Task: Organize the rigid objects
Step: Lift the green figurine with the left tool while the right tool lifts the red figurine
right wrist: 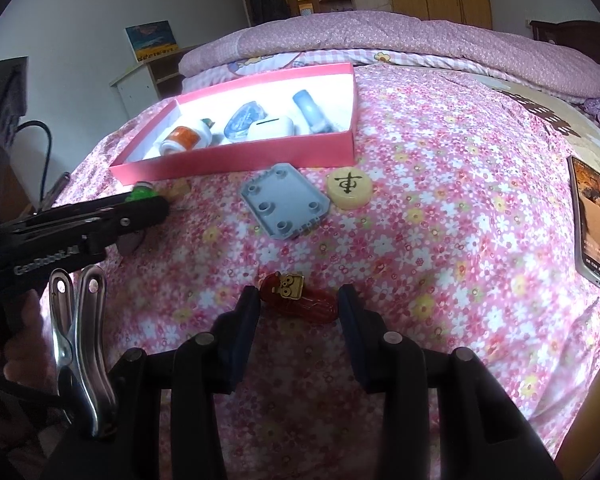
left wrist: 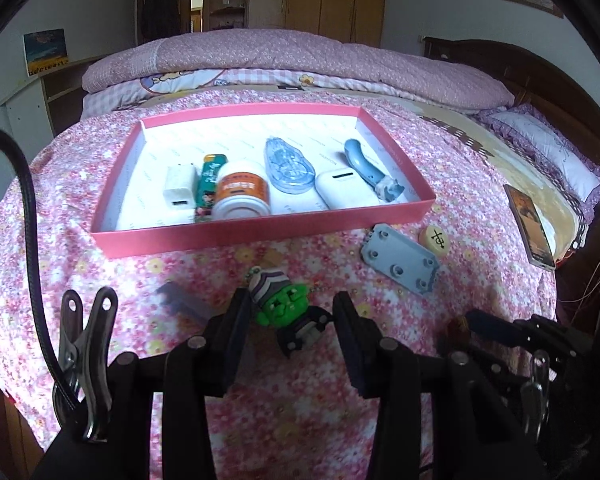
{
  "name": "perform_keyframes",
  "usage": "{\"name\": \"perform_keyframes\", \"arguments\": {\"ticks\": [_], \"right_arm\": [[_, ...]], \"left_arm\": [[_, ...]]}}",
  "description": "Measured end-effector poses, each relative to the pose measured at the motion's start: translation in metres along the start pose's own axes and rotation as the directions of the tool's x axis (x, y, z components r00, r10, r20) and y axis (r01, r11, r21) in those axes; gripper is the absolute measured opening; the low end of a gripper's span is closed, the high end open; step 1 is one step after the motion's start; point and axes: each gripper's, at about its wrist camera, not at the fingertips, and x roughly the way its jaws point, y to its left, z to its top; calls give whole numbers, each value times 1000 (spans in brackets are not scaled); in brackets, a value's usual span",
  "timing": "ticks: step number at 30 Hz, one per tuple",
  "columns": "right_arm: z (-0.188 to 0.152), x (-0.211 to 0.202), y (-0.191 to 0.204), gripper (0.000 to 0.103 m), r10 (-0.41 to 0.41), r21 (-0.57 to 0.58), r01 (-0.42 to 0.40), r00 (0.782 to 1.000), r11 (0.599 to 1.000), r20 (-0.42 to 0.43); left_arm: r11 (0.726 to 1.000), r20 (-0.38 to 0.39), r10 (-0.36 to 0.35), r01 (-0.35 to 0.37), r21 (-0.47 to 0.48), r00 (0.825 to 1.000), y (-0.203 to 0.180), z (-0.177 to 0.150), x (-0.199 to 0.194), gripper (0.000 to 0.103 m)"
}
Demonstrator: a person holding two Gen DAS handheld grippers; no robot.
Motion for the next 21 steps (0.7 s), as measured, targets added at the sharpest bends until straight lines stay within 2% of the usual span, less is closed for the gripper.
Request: {"name": "perform_keyframes", "arguments": {"ticks": [5, 21], "right_arm": [[-1, -2, 0, 41, -6, 7, 6, 1000, 1000, 4], [11, -18, 12, 41, 60, 7, -60, 998, 998, 31]], "left_arm": [[1000, 8, 0, 0, 0, 1000, 6, -3, -6, 45], [1000, 33, -16, 17, -15, 999, 17, -2, -19, 45]]}}
